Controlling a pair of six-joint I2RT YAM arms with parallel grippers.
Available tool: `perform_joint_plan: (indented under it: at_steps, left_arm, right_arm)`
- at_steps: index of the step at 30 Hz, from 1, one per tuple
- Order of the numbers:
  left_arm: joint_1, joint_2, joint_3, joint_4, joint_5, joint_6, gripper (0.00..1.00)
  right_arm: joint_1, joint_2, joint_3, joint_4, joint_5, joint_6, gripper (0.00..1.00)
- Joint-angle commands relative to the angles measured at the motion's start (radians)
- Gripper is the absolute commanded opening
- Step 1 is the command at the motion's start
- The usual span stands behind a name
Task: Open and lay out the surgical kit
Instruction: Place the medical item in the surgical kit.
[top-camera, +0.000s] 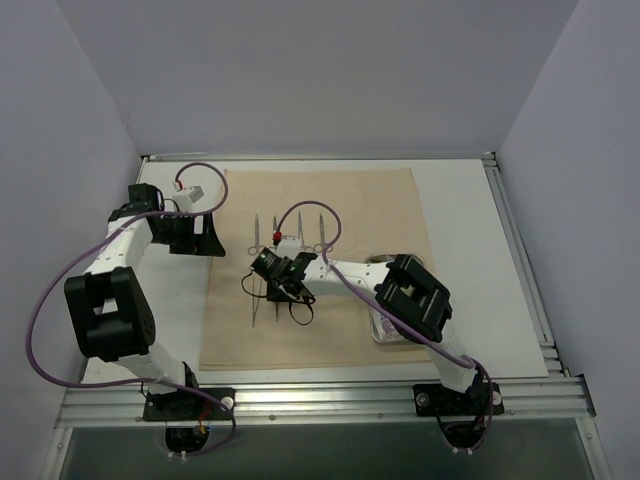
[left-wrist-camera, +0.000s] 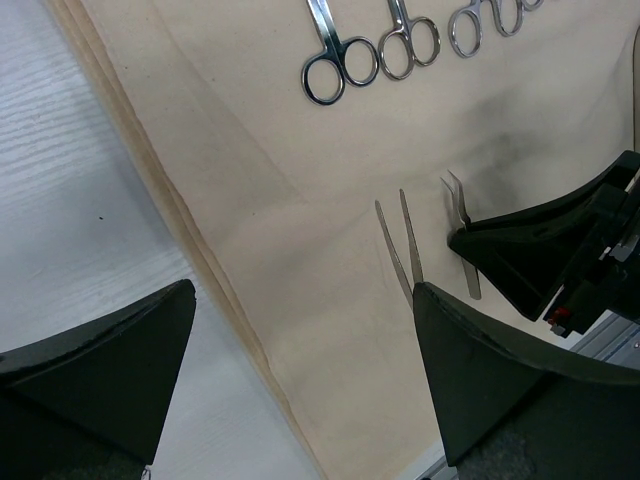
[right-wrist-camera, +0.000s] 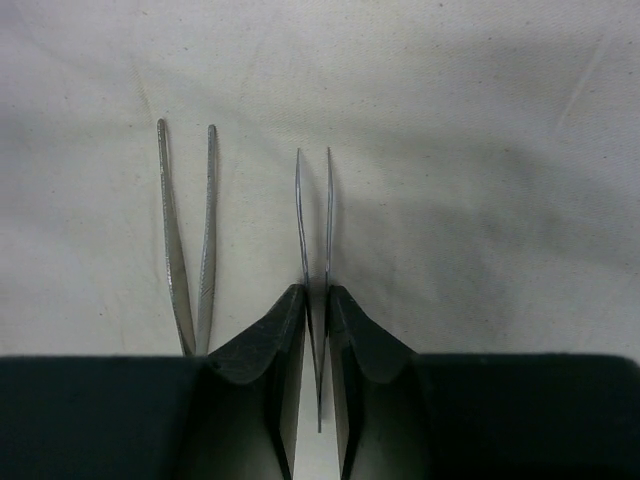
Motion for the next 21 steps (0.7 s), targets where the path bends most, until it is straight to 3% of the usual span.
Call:
perform_joint_plan:
  at_steps: [1, 11, 15, 21]
  left_arm:
    - [0.015, -0.002, 0.026, -0.002, 0.038, 0.015, 1.0]
    - [0.016, 0.001, 0.03, -0.008, 0.043, 0.015, 1.0]
    - [0.016, -0.004, 0.033, -0.013, 0.043, 0.016, 1.0]
    - [0.016, -0.002, 0.037, -0.016, 0.04, 0.015, 1.0]
  right_arm:
    - [0.007, 0.003, -0.013, -0.035, 0.011, 0.022, 0.14]
    - [0.008, -0.052, 0.003, -0.055, 0.044, 0.016, 0.27]
    - [0.008, -0.095, 0.014, -0.079, 0.082, 0.016, 0.38]
    - [0.008, -0.147, 0.021, -0.105, 0.117, 0.01, 0.4]
